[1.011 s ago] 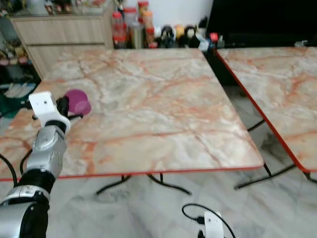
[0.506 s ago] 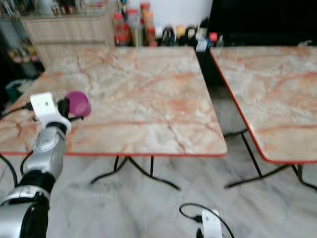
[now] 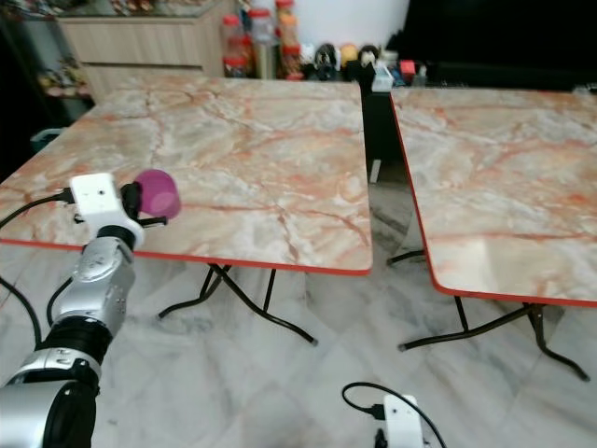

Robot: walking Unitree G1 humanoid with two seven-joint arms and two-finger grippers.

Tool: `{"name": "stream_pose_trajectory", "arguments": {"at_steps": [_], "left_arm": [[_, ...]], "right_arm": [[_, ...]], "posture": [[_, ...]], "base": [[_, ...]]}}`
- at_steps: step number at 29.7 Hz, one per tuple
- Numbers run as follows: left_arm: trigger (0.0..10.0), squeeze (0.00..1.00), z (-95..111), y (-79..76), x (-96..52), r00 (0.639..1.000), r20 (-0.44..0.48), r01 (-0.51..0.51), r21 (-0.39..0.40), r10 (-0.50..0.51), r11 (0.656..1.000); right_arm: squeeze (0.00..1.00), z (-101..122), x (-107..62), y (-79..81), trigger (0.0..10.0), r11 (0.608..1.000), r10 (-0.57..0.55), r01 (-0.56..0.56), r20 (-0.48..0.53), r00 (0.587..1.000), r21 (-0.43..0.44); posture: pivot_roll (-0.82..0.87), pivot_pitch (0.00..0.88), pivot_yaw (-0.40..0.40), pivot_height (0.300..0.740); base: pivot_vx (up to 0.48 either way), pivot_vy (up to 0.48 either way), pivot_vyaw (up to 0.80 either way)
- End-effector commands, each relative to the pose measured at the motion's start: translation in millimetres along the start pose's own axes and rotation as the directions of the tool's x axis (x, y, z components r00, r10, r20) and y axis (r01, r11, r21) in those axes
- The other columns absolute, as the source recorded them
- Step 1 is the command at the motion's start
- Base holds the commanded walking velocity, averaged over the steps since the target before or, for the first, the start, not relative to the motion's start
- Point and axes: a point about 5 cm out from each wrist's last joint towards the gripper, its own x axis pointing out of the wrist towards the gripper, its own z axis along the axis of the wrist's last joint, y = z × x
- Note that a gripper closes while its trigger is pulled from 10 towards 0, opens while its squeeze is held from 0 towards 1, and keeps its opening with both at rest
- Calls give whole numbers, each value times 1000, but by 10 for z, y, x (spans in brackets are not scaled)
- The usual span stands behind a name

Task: Setting the table

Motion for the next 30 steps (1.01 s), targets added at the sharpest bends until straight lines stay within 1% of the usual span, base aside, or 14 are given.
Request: {"name": "stream_pose_trajectory", "arguments": {"at_steps": [1,5,12,30], "left_arm": [[10000,0,43,44,16,1000,14,-4,24,4,1000],[10000,0,41,36,18,1000,13,-1,28,1,1000],[10000,0,39,25,16,1000,12,6,36,-7,999],[10000,0,49,-35,23,999,15,39,46,-40,998]], "right_arm": [[0,19,-1,61,10000,1000,19,-19,5,1000,12],[0,23,0,62,10000,1000,18,-18,5,1000,-1],[0,23,0,68,10000,1000,23,-23,4,1000,-15],[0,24,-1,96,10000,1000,29,-29,0,1000,11]], "posture": [[11,0,-6,719],[10,0,-6,719],[11,0,-2,719],[12,0,2,719]], "base": [[240,-412,0],[120,-414,0],[0,-414,65],[270,-394,0]]}}
